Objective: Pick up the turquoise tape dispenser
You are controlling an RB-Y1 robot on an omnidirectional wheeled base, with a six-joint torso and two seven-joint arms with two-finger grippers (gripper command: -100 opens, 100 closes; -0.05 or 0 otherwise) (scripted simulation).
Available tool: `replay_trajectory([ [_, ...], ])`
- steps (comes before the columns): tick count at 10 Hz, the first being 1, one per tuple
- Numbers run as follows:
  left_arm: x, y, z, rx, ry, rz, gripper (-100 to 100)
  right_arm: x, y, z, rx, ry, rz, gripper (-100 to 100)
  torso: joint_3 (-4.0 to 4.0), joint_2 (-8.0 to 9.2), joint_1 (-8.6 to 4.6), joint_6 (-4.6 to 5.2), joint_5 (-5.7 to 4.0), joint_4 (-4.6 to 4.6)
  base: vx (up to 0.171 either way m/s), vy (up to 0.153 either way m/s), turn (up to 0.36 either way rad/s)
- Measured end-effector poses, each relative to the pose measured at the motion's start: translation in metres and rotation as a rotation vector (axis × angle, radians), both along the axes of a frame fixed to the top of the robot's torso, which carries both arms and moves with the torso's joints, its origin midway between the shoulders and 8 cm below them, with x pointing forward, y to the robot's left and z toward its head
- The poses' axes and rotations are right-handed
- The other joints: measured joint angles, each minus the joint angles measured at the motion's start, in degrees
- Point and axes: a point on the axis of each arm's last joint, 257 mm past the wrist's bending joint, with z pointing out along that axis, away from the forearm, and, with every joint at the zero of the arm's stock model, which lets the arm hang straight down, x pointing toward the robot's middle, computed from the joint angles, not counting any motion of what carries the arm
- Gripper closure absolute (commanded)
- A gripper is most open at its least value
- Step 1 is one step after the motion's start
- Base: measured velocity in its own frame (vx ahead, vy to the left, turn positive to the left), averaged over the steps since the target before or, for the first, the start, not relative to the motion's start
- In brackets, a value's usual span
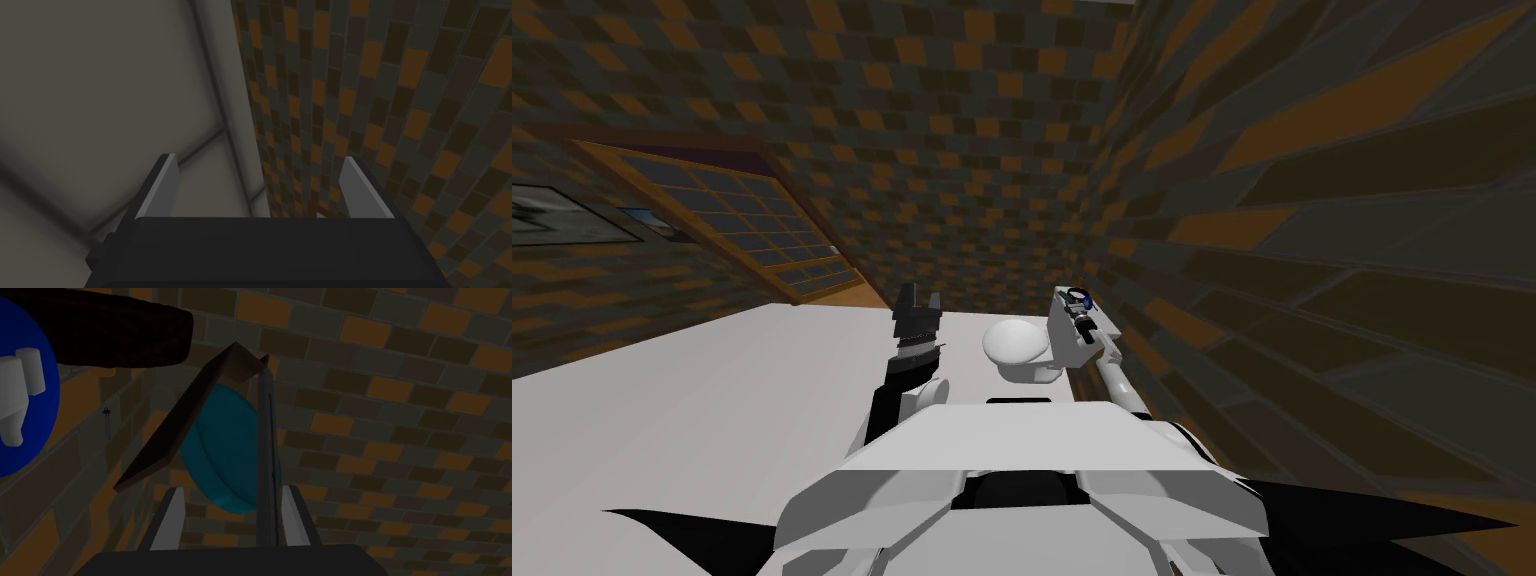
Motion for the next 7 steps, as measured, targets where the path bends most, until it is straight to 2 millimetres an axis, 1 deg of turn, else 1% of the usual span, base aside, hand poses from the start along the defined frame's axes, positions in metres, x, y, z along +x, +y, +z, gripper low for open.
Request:
replay_trajectory([
  [3, 0.0, 0.0, 0.0, 0.0, 0.0, 0.0, 0, 0.0, -0.001, 0.0, -0.004, 0.001, -0.002, 100, 0.01, 0.03, 0.01, -0.06, -0.05, 0.0, 0.0, 0.0, 0.0],
  [4, 0.0, 0.0, 0.0, 0.0, 0.0, 0.0, 0, 0.0, -0.001, 0.0, -0.005, 0.001, -0.002, 0, 0.02, 0.03, 0.01, -0.06, -0.06, 0.01, 0.0, 0.0, 0.0],
  [5, 0.0, 0.0, 0.0, 0.0, 0.0, 0.0, 0, 0.0, -0.001, 0.0, -0.005, 0.001, -0.002, 100, 0.03, 0.04, 0.01, -0.06, -0.06, 0.01, -0.033, 0.078, 0.231],
  [6, 0.0, 0.0, 0.0, 0.0, 0.0, 0.0, 0, -0.001, -0.015, -0.009, -0.008, 0.01, -0.006, 100, 0.03, 0.1, 0.25, -0.17, -0.06, -0.02, -0.034, 0.084, 0.107],
  [7, 0.0, 0.0, 0.0, 0.0, 0.0, 0.0, 0, -0.004, -0.022, -0.012, -0.008, 0.014, 0.0, 100, 0.03, 0.13, 0.35, -0.19, -0.08, -0.07, -0.041, 0.113, 0.236],
])
